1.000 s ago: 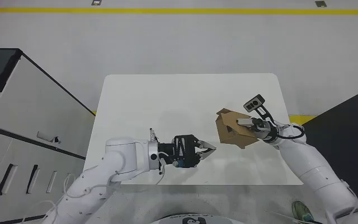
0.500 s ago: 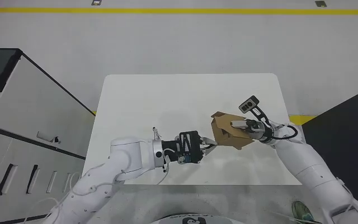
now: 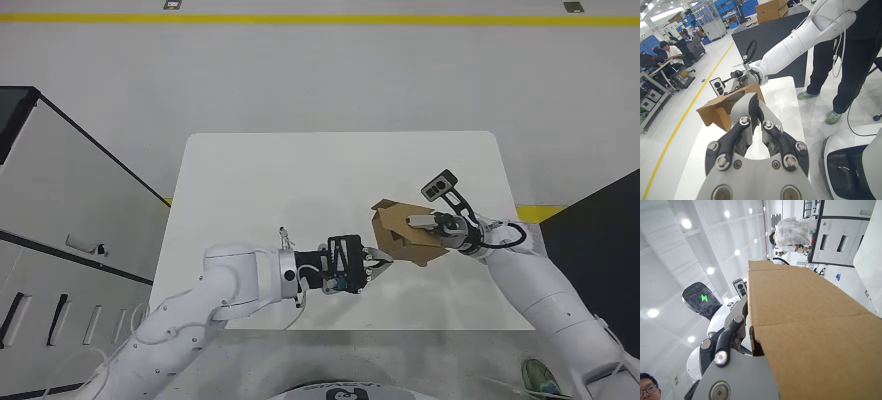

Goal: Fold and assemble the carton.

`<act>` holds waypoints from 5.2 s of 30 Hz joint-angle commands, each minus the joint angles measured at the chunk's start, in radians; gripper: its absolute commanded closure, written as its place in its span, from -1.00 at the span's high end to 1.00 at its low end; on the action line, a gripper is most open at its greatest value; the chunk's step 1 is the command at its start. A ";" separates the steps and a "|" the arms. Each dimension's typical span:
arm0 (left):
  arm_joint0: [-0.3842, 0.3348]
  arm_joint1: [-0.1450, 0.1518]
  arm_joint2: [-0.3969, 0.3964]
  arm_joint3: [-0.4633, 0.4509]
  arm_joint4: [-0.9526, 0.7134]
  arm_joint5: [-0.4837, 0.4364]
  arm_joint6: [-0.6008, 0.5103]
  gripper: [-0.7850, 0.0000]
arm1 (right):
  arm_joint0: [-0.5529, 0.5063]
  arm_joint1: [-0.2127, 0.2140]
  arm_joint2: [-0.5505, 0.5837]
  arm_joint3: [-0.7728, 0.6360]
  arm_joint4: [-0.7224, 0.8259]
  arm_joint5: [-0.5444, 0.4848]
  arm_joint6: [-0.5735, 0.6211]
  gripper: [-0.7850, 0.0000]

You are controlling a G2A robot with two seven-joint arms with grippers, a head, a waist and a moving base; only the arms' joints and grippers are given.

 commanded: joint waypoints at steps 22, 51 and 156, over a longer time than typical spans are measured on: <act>0.006 -0.006 0.005 0.006 0.026 0.092 -0.067 -1.00 | -0.050 -0.009 0.044 -0.055 -0.003 -0.008 -0.087 -1.00; -0.050 -0.031 0.067 0.043 0.003 0.112 -0.095 -1.00 | -0.051 -0.051 0.069 -0.052 -0.050 0.030 0.000 -1.00; -0.006 -0.045 0.006 0.021 0.052 0.132 -0.035 -1.00 | -0.059 -0.003 0.000 -0.131 -0.005 0.043 0.000 -1.00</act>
